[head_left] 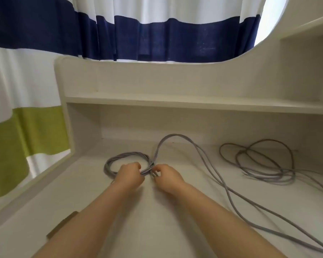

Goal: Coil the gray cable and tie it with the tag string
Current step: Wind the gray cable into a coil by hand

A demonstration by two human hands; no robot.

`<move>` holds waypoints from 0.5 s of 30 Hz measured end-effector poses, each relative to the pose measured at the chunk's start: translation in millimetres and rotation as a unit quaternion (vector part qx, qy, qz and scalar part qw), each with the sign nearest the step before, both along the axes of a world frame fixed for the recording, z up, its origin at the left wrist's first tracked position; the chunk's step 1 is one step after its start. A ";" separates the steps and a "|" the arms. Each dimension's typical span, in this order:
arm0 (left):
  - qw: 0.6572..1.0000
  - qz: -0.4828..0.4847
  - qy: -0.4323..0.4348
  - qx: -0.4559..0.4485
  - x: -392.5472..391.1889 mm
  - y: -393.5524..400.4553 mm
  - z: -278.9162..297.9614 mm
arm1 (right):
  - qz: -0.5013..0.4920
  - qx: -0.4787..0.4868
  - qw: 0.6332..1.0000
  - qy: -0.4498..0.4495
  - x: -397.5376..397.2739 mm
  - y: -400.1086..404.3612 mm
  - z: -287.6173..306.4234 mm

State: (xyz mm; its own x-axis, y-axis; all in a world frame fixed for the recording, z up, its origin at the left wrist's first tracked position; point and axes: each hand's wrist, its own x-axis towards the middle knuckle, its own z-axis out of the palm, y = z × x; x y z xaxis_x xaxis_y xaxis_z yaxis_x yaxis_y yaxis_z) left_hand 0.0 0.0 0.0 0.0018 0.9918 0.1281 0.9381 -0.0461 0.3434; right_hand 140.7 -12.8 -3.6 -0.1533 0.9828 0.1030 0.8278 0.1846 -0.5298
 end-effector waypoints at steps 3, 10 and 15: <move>1.000 0.005 0.027 -0.014 4.9 9.9 -5.7 | -0.019 -0.013 1.000 0.008 -5.0 16.9 -4.7; 0.982 0.040 0.184 -0.011 21.0 20.7 -10.0 | -0.034 -0.067 0.992 0.101 -9.4 37.3 -6.8; 0.973 0.032 0.225 0.022 18.1 20.7 -11.2 | -0.035 -0.090 0.984 0.148 -8.8 34.7 -5.8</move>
State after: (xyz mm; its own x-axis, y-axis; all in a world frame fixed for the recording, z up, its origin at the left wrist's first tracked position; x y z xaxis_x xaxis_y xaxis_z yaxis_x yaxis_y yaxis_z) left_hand 18.1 20.7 -11.2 0.0063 0.9853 0.1708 0.9944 0.0118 -0.1050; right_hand 131.8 21.9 -9.4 -0.0748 0.9962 -0.0435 0.6398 0.0145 -0.7684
